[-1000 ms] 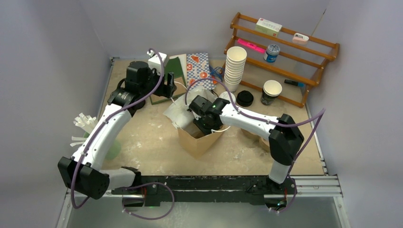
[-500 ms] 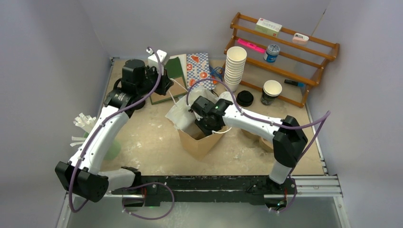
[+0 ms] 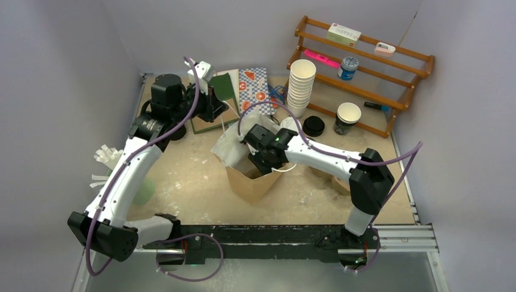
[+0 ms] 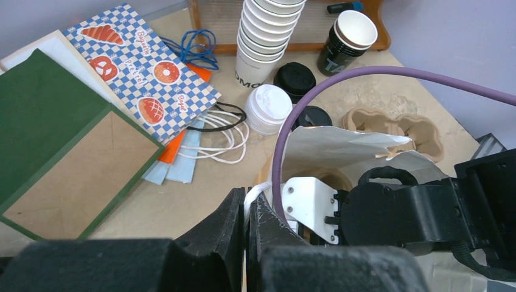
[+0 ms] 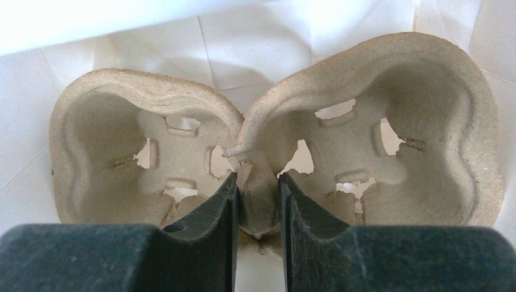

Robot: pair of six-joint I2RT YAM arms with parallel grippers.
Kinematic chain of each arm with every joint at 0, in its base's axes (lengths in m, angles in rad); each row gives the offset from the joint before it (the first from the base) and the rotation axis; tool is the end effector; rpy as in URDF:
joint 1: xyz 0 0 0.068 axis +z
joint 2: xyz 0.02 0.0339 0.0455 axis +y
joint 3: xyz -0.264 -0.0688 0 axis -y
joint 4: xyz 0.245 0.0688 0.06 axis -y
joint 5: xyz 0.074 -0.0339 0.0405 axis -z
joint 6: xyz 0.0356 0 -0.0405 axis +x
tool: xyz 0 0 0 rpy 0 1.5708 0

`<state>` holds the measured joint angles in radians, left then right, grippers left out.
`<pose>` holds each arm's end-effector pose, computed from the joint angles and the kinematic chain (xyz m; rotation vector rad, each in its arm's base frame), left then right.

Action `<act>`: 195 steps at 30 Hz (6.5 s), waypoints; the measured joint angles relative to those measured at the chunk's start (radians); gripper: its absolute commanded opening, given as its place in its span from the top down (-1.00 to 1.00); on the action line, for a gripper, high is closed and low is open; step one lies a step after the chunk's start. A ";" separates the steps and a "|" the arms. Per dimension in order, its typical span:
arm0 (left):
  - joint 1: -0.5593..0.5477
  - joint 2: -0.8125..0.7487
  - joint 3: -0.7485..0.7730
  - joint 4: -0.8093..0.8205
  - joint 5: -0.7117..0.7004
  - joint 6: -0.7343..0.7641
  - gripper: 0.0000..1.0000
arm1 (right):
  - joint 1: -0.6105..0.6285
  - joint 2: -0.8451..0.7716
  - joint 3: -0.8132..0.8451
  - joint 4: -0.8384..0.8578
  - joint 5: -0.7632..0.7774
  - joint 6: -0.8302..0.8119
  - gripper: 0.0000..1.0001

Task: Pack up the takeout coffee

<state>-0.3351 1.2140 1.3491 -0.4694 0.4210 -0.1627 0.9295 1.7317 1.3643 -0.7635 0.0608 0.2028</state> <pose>0.2437 -0.1003 0.4184 0.4563 1.8888 -0.7344 0.2166 0.2865 0.2430 -0.9518 2.5554 0.2570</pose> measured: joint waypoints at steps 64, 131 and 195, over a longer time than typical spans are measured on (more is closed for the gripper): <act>0.001 -0.010 0.012 0.035 0.103 -0.089 1.00 | 0.019 0.112 -0.098 0.206 0.005 -0.002 0.84; 0.001 -0.185 -0.072 0.033 0.169 -0.061 1.00 | -0.136 -0.294 0.185 0.080 0.148 0.264 -0.48; 0.001 -0.286 0.009 -0.268 -0.226 -0.063 1.00 | 0.235 -0.138 0.373 0.216 0.496 0.071 1.00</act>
<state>-0.3340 0.9283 1.3582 -0.7372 0.1947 -0.2256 1.1641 1.5940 1.7370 -0.5472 0.5568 0.2741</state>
